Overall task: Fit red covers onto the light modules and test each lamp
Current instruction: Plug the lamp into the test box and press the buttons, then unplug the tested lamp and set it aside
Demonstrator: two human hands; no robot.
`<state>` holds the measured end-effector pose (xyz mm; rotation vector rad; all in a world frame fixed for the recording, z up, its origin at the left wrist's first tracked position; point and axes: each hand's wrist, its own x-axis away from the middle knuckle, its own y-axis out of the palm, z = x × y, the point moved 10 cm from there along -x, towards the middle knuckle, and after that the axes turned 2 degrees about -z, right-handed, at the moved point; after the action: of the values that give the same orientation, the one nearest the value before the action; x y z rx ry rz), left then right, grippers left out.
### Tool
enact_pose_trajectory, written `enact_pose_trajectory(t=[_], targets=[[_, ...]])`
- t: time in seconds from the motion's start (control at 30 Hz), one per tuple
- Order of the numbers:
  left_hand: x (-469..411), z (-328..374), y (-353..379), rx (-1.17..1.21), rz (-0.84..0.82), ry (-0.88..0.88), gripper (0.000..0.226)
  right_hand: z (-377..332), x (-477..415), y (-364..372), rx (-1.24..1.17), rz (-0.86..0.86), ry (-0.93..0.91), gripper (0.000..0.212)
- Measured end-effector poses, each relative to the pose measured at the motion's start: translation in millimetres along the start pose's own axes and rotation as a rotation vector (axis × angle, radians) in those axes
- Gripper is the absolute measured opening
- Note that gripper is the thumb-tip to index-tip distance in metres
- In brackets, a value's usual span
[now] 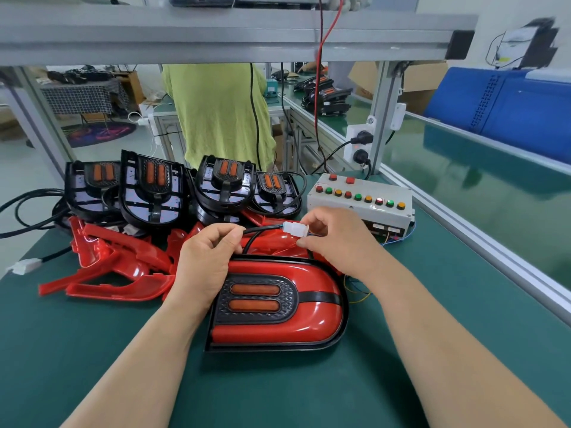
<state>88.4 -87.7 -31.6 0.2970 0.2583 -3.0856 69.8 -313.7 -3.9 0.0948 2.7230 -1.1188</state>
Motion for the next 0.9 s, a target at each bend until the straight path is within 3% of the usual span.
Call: enact_pose_trajectory(t=[0.13,0.3,0.4,0.5,0.9], targets=[[4.6,19.1,-3.5,-0.174,0.022,0.143,0.01,-14.1,5.7,-2.8,0.062,0.132,-0.108,0.02],[24.0,66.1,11.3,-0.462,-0.031,0.508,0.025,-51.3,16.6,-2.3,0.157,0.227,-0.357,0.02],[27.2,68.9,19.4,-0.476,-0.125,0.504,0.039,-71.6,23.3,4.4,0.171,0.22,-0.475,0.017],[27.2,68.4,20.2,-0.462,-0.171,0.492,0.036,-81.0,27.0,5.0,0.179,0.215,-0.534,0.019],[25.5,66.5,21.0,-0.349,-0.237,0.502,0.025,-39.3,13.9,14.5,-0.202,-0.156,-0.174,0.015]])
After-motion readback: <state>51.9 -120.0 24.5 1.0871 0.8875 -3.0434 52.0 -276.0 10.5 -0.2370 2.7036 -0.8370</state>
